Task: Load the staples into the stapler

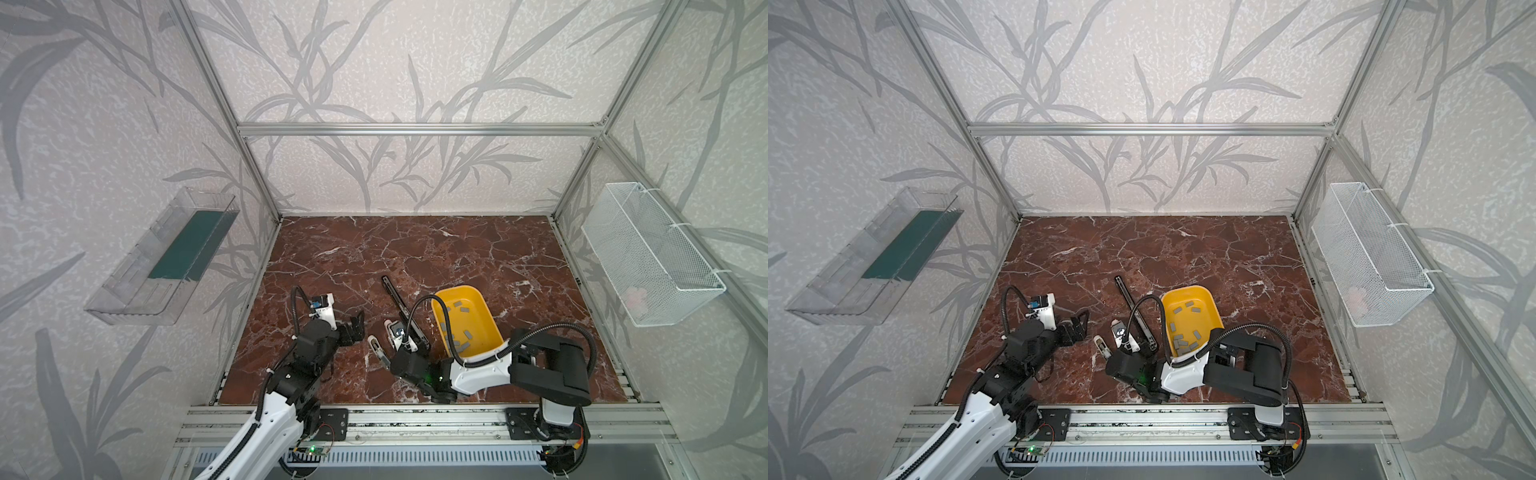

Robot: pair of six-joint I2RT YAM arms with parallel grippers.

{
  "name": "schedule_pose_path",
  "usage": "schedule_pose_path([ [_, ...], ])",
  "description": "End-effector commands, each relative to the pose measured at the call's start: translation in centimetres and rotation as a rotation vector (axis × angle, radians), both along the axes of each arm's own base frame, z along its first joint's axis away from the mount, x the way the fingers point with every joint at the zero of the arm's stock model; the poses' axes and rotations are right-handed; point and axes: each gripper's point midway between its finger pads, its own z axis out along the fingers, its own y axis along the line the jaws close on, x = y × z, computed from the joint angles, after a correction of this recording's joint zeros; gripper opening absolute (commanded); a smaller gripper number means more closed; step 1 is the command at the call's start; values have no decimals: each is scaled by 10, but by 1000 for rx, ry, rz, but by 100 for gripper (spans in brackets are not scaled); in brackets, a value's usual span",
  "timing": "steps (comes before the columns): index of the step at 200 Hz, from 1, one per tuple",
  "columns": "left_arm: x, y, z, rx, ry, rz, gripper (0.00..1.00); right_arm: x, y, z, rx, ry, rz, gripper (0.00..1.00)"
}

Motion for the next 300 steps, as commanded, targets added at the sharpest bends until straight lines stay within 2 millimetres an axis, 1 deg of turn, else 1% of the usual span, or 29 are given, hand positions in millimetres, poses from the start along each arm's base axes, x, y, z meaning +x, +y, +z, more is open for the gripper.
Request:
schedule_pose_path([
  [1,2,-1,6,1,-23,1,99,-2,-5,0,-25,-6,-22,8],
  [19,2,-1,6,1,-24,0,99,-4,-6,0,-27,-3,-22,11],
  [39,2,-1,7,1,-24,-1,99,-5,-5,1,-25,-2,-15,21],
  [59,2,-1,7,0,-25,1,99,-5,-2,5,-17,-3,-4,27],
  [83,2,0,7,1,-25,2,99,-6,1,20,13,-5,9,33],
  [113,2,-1,7,0,-25,0,99,-7,0,46,54,-18,13,34],
  [118,2,-1,7,-1,-25,-1,99,-7,-1,46,46,-19,14,34],
  [120,2,-1,7,-1,-26,-1,99,-6,-2,55,64,-24,13,34],
  [122,2,-1,7,-1,-25,0,99,-7,-2,59,69,-27,12,34],
  [143,2,-2,7,-3,-25,-5,99,-5,-13,84,83,-55,-7,36],
  [159,1,-2,7,-3,-25,-10,99,-2,-29,104,76,-86,-39,39],
  [172,1,-2,7,-5,-26,-11,99,4,-48,118,61,-107,-91,40],
  [180,1,-2,7,-4,-27,-10,99,9,-64,124,53,-109,-141,40],
  [190,1,-2,7,-5,-28,-10,99,17,-85,128,44,-93,-200,40],
  [202,2,-2,7,-3,-28,-6,99,28,-110,124,37,-45,-264,40],
  [211,2,0,6,2,-24,1,99,36,-126,118,21,-1,-294,40],
  [220,2,1,4,7,-15,12,99,43,-140,109,33,52,-343,38],
  [230,3,4,2,14,-4,27,99,53,-161,98,16,100,-405,36],
  [236,3,5,1,19,2,34,99,54,-166,93,6,114,-418,36],
  [239,3,6,1,23,5,38,99,61,-176,90,2,125,-453,36],
  [251,5,7,-1,32,18,47,99,69,-192,77,-8,175,-492,37],
  [281,10,6,-9,59,68,55,99,91,-207,49,-3,309,-513,37],
  [296,12,6,-12,72,87,57,99,100,-208,43,-33,319,-525,35],
  [300,13,6,-13,77,92,56,99,103,-209,43,-64,309,-512,35],
])
